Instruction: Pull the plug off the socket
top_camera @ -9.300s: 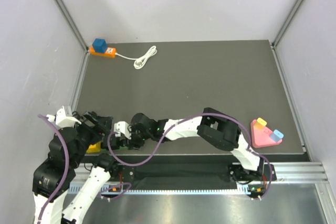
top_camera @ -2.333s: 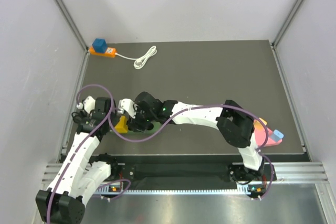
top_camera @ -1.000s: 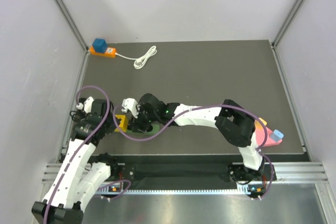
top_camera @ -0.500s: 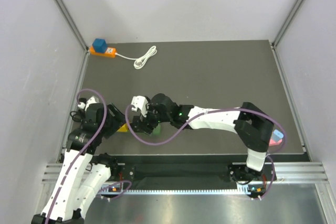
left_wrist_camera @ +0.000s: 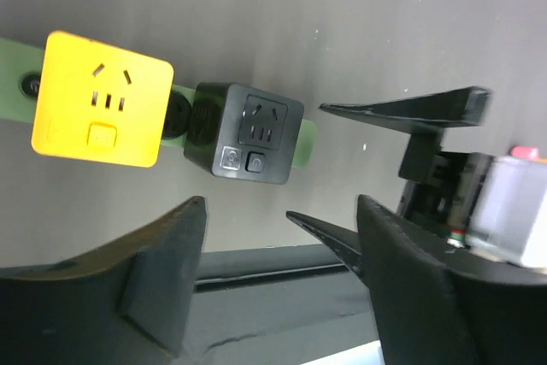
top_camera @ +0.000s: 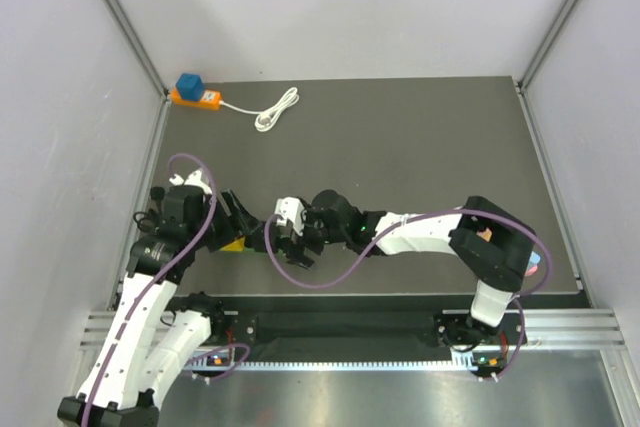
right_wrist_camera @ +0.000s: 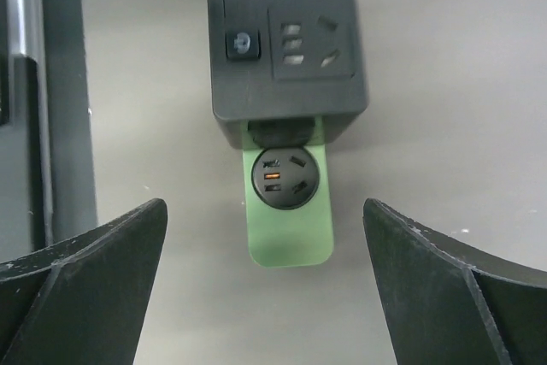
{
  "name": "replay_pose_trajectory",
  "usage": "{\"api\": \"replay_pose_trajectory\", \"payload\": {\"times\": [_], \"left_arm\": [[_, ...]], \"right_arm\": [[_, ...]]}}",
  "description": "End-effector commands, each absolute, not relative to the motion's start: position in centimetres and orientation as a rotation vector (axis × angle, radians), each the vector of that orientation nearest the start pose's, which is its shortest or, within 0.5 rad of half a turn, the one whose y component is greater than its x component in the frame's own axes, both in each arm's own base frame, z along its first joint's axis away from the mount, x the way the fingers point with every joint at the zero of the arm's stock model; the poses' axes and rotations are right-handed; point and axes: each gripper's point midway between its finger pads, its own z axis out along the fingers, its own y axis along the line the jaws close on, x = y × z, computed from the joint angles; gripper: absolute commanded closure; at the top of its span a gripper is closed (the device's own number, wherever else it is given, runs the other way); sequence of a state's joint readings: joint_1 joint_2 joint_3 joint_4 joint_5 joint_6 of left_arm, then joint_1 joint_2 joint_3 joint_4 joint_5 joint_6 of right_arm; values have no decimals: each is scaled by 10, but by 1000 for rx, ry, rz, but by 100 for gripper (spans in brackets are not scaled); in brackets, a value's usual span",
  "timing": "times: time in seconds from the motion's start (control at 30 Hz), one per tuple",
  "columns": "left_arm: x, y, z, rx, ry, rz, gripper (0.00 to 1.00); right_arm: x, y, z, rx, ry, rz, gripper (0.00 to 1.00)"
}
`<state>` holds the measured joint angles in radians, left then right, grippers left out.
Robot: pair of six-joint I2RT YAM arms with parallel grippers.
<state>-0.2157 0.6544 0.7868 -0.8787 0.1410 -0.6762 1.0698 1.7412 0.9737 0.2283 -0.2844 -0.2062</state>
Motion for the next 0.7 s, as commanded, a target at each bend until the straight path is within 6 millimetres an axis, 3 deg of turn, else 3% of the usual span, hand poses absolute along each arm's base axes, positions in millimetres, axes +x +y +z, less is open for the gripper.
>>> {"api": "replay_pose_trajectory", "payload": {"times": [0.0,0.13,0.3,0.37,0.53,0.63,0.67], "left_arm": [[199,-97,196,-341,2296,-610,28],[201,-95,184,-342,2344,-578,35],[203,-98,172,-329,2384,-558,39],[205,-102,168,-305,2400,-555,39],[210,-110,158,-282,2421,-492,34],[213,-117,155,-269,2422,-495,34],[215,-116,154,-278,2422,-485,36]], "right_arm": [[196,444,89,-1439,1553,820,4],[198,445,74,-1451,1541,810,5],[204,446,50,-1473,1573,770,18],[209,446,49,-1480,1586,732,30],[223,433,45,-1470,1608,631,35],[233,427,44,-1457,1618,630,60],[232,425,43,-1459,1621,646,74]]}}
